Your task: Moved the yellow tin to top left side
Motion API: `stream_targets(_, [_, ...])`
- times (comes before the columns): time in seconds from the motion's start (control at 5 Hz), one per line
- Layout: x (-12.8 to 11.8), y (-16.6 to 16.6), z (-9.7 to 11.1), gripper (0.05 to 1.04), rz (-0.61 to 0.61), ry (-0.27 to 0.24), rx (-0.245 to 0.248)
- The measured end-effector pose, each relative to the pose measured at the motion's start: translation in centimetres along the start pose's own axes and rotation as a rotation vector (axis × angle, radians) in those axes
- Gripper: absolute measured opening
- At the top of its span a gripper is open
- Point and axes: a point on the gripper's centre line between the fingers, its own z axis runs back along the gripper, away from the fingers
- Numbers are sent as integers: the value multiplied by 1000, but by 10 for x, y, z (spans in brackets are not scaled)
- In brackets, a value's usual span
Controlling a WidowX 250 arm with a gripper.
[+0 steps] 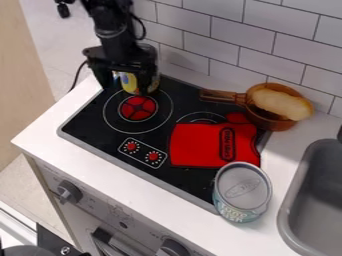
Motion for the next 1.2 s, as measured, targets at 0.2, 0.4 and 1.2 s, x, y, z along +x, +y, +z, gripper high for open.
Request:
stream_targets(0.2, [-18, 5, 12, 997, -2, 8, 11])
stream_targets(0.4, [-31, 6, 21, 997, 11, 24, 53])
stream_targets(1.2, [-8, -74, 38, 997, -78, -111, -92])
